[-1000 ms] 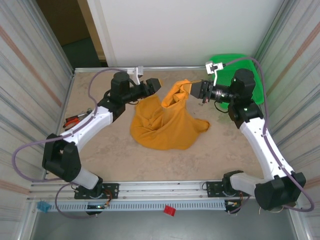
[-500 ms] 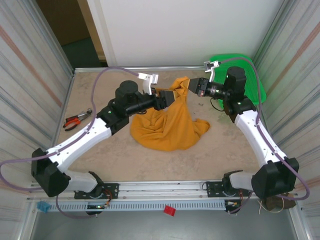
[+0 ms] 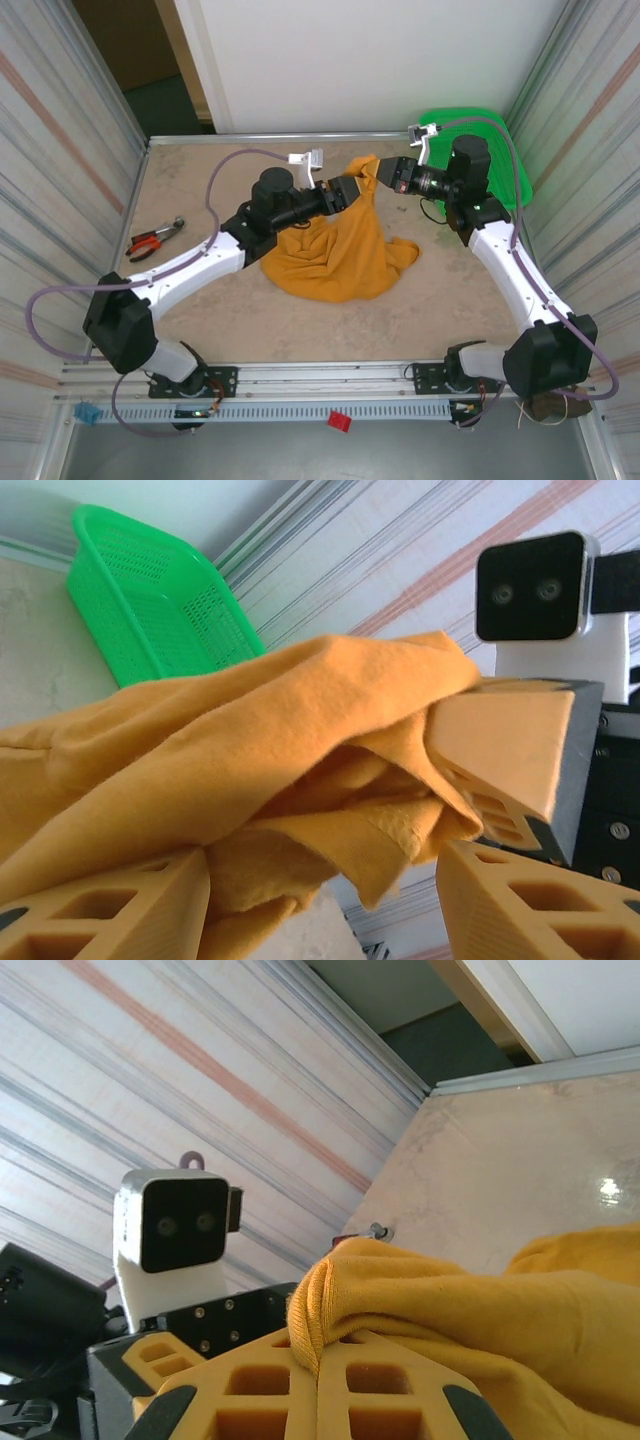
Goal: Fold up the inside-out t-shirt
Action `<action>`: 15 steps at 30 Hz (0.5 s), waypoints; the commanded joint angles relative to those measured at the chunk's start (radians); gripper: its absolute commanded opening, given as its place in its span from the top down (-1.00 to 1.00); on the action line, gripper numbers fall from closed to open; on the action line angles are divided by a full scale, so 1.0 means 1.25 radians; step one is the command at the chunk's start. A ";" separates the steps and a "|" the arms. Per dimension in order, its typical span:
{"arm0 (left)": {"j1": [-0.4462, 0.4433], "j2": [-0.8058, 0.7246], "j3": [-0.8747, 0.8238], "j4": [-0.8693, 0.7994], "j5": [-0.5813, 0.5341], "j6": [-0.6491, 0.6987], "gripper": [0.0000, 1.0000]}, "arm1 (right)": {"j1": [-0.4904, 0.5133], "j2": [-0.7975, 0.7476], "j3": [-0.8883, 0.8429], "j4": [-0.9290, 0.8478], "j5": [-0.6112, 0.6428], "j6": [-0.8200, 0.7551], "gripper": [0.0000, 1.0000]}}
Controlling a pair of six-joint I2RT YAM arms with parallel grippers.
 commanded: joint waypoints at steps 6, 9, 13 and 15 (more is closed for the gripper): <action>-0.003 0.057 0.040 0.100 0.004 -0.065 0.16 | -0.001 -0.012 -0.019 0.021 -0.001 0.022 1.00; -0.003 0.061 0.050 0.096 0.001 -0.065 0.81 | -0.002 -0.012 -0.024 0.015 0.014 0.020 1.00; 0.013 0.042 0.064 0.055 0.013 -0.066 1.00 | -0.018 -0.011 -0.031 -0.004 0.054 0.012 0.15; 0.024 0.025 0.085 0.011 0.029 -0.063 1.00 | -0.033 -0.026 -0.058 -0.009 0.093 0.004 -0.42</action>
